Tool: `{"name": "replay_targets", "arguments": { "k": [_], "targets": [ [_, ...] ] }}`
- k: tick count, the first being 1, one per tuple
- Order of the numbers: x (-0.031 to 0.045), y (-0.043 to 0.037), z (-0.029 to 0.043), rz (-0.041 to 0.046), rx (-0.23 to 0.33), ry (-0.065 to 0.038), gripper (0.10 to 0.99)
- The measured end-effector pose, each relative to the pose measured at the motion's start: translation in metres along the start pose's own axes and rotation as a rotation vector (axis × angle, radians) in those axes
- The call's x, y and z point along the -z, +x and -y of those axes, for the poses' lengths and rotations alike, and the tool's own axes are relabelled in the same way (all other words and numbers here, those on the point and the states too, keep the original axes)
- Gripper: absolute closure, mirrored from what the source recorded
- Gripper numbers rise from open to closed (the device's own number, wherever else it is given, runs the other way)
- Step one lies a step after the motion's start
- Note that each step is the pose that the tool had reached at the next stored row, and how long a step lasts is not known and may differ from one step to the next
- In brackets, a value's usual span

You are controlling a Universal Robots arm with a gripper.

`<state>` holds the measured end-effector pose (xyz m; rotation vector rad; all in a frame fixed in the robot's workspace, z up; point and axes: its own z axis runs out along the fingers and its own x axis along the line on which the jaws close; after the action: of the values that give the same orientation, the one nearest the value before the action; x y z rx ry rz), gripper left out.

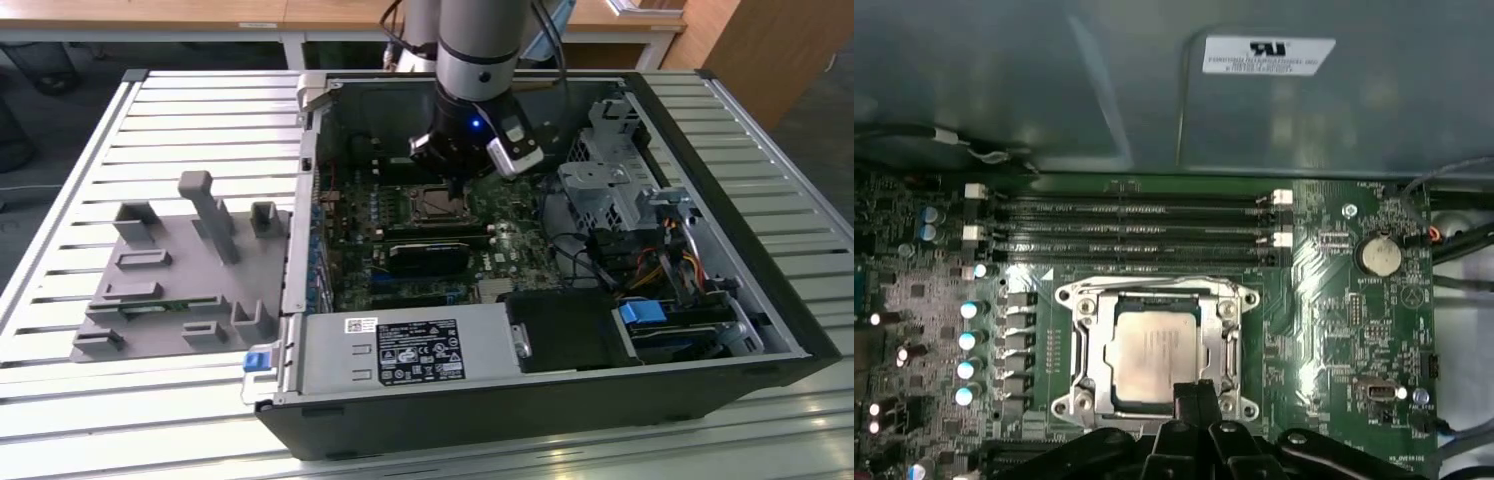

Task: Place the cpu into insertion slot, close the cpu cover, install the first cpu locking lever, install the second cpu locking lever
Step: 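Install the second cpu locking lever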

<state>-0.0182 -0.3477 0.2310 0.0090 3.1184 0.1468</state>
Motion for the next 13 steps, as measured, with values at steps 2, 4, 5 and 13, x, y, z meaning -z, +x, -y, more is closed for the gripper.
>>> {"name": "replay_targets", "arguments": {
  "k": [2, 4, 5, 13],
  "targets": [
    [0.0003, -0.0001, 0.0026, -0.0019, 0.000, 0.000, 0.980],
    [0.0005, -0.0002, 0.0052, -0.0055, 0.000, -0.001, 0.980],
    [0.0006, -0.0003, 0.0066, -0.0060, -0.001, -0.001, 0.980],
    [0.0017, -0.0003, 0.0181, -0.0078, -0.001, -0.002, 0.980]
  ]
}}
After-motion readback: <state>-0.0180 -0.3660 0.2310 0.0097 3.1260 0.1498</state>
